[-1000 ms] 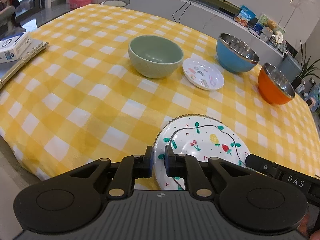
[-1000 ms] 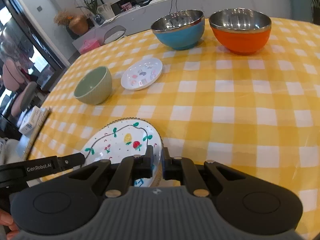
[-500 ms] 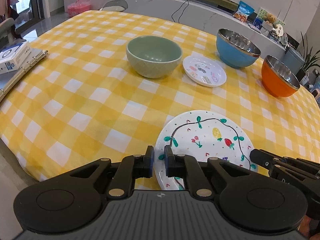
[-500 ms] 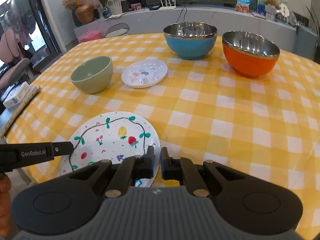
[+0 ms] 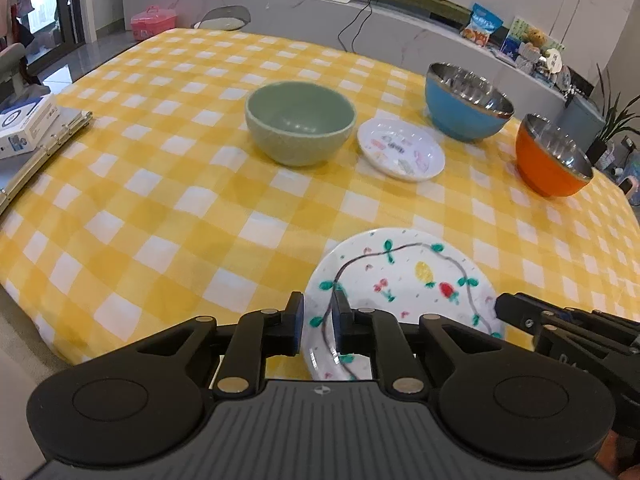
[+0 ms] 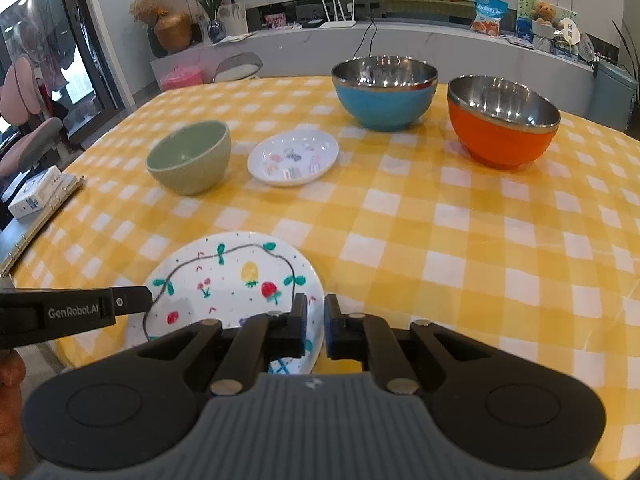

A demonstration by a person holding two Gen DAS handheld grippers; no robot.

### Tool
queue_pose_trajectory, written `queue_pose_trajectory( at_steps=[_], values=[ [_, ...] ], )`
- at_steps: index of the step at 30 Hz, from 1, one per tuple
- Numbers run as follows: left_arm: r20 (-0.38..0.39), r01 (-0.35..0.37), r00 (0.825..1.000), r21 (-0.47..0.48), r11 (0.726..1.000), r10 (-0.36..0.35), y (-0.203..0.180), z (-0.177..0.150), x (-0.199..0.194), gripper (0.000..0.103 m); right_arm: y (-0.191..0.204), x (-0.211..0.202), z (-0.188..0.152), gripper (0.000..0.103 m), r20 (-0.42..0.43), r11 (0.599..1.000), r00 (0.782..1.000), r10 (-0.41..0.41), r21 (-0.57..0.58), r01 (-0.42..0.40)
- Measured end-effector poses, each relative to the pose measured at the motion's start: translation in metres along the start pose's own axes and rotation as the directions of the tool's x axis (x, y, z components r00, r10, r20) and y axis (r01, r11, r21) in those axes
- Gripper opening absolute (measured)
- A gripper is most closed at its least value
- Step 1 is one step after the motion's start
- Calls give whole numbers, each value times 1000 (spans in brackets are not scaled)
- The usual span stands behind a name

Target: Organize plates and bowls

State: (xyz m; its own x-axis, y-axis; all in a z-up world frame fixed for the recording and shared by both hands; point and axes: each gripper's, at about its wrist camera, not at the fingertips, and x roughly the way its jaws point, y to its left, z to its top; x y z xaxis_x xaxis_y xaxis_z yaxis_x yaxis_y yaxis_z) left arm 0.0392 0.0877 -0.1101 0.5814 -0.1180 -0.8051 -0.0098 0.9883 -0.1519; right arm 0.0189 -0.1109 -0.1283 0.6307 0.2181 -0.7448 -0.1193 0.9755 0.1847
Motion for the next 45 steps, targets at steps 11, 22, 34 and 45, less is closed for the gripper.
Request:
queue_pose_trajectory(
  at_steps=[11,22,34,45],
  values=[
    [92,66,993,23,998,-68,-26,45,-1,26,-26,2,19,21,80,980,996,44,188,-58],
    [102,63,993,-18,998,-61,-37,83,44,26,-33,36,49,21,119,941,988,95,313,-128],
    [87,24,996,72,997,-30,-44,94,87,29,-39,85,72,20,135,917,987,92,375,-137],
    [133,48,989,97,994,-61,-51,92,98,31,-41,112,73,19,99,917,992,76,384,-108]
  ],
)
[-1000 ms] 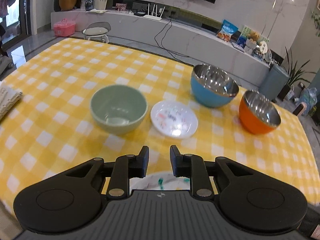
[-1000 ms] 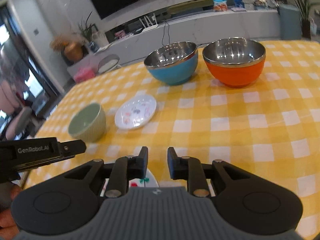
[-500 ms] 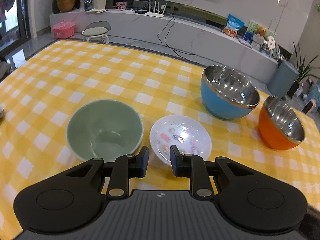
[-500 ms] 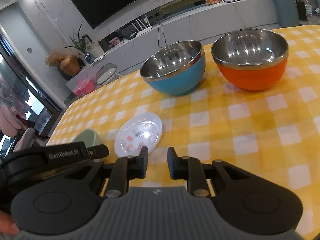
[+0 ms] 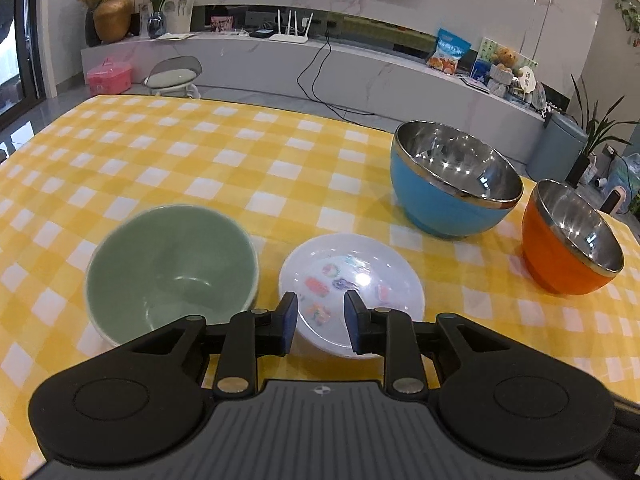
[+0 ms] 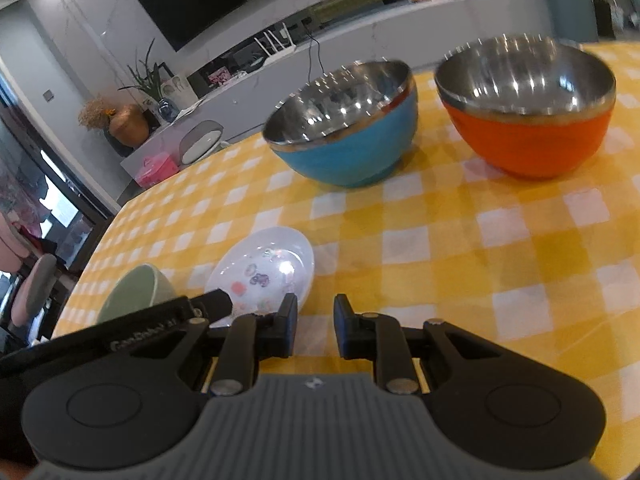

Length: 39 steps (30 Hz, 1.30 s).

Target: Organize plates and bowls

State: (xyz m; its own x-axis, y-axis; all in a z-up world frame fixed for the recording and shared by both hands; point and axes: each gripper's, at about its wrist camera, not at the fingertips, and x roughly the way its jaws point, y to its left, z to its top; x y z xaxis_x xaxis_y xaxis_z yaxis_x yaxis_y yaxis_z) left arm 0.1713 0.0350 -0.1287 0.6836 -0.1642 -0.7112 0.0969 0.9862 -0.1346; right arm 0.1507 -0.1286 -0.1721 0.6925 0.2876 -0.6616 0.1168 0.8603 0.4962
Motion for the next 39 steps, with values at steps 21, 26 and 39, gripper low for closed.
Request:
queue_pose_trajectory(
  at_steps=[21,26,39],
  values=[
    [-28,58,998,-22,998,-58,3,-6,-12,0,1,-16,-6,0,21,1000,1000,18,6,-18],
    [-30,54,998,-31,998,-55,7,-9,-12,0,-4,-20,-6,1,40,1000,999,10,22,-11],
    [-29,5,1000,-122,993,-8,16,-12,4,26,-4,-1,-2,28,50,997,996,73,9,-74]
  ],
)
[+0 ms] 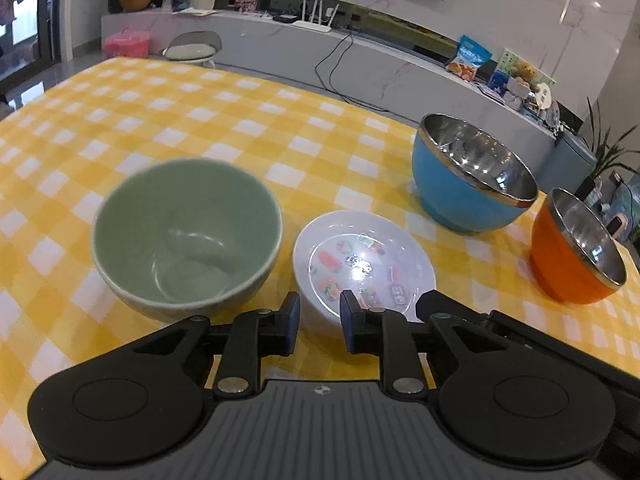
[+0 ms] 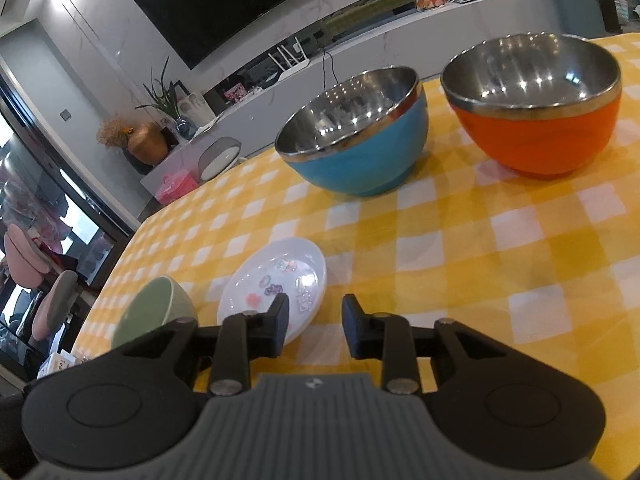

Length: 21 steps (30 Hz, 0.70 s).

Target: Organize plates and bowls

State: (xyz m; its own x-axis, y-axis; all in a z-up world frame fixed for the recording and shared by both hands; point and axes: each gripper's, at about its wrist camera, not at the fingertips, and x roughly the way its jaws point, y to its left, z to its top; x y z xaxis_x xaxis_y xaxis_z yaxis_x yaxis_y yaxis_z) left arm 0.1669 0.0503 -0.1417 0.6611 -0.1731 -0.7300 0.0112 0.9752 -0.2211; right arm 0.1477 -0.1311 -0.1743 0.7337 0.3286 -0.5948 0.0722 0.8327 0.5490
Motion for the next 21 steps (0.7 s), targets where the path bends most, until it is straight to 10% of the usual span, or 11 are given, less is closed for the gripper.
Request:
queue_pose_trajectory(
  at_steps=[21],
  values=[
    [-44,17,999,-93,996,-21,8,13,-27,9,8,-9,3,4,-19,998,999,30,50,-29]
  ],
)
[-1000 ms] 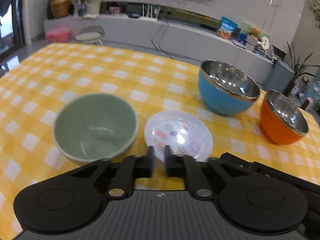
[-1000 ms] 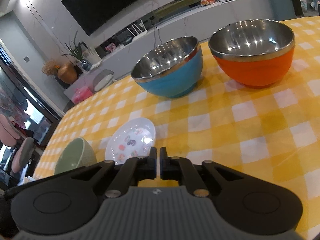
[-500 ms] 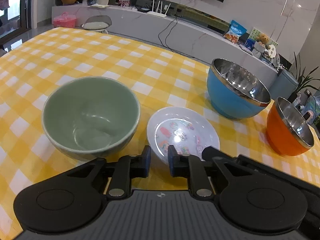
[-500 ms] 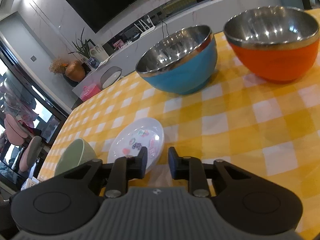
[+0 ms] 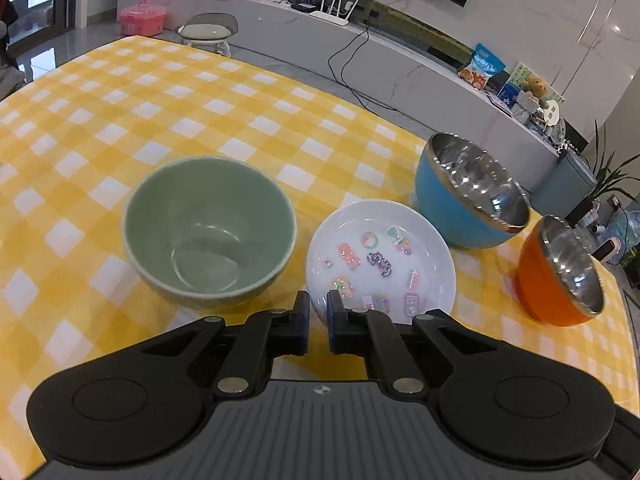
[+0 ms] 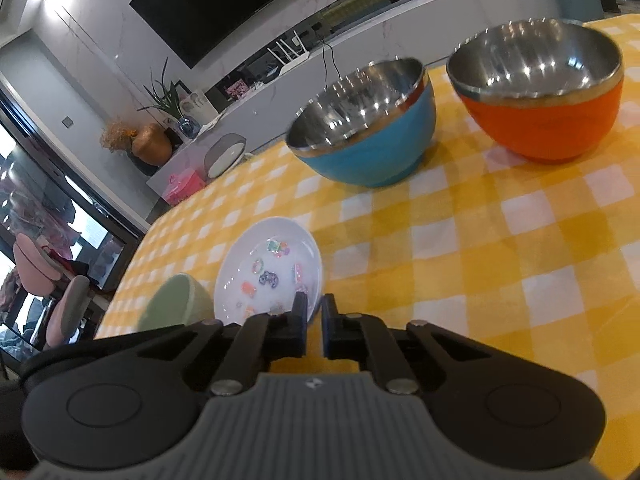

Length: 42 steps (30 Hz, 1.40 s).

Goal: Organize plates and bowls
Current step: 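Lift the small plate with both grippers and lower it onto the painted plate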

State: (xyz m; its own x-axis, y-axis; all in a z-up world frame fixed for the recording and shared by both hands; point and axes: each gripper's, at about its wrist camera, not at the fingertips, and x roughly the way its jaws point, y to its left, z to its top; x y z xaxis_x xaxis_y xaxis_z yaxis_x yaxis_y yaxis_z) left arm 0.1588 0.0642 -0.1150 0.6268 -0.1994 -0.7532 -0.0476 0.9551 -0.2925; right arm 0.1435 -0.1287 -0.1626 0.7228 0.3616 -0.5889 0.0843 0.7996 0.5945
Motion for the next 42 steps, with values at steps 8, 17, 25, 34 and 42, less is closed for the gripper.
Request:
queue_pose_trajectory(
  at_steps=[8,17,25,34,42],
  values=[
    [-13,10,1000,-40,999,-11,-4,3,-49,7,8,-43,2,4,-3,996,998,57,67,-57],
    [-17,43,999,-69,997,-44,-3,-16,-96,6,18,-97,-9,3,-33,993,997,71,102,-67],
    [-71,70,994,-111,991,-78,8,-46,-115,4,15,-139,-38,3,-62,993,996,69,104,-63],
    [-151,24,988,-127,992,-43,20,-79,-108,4,-2,-146,-74,3,-167,991,986,28,130,-6],
    [-175,20,983,-169,985,-50,29,-88,-97,4,-6,-136,-79,3,-204,991,979,8,131,19]
  ],
)
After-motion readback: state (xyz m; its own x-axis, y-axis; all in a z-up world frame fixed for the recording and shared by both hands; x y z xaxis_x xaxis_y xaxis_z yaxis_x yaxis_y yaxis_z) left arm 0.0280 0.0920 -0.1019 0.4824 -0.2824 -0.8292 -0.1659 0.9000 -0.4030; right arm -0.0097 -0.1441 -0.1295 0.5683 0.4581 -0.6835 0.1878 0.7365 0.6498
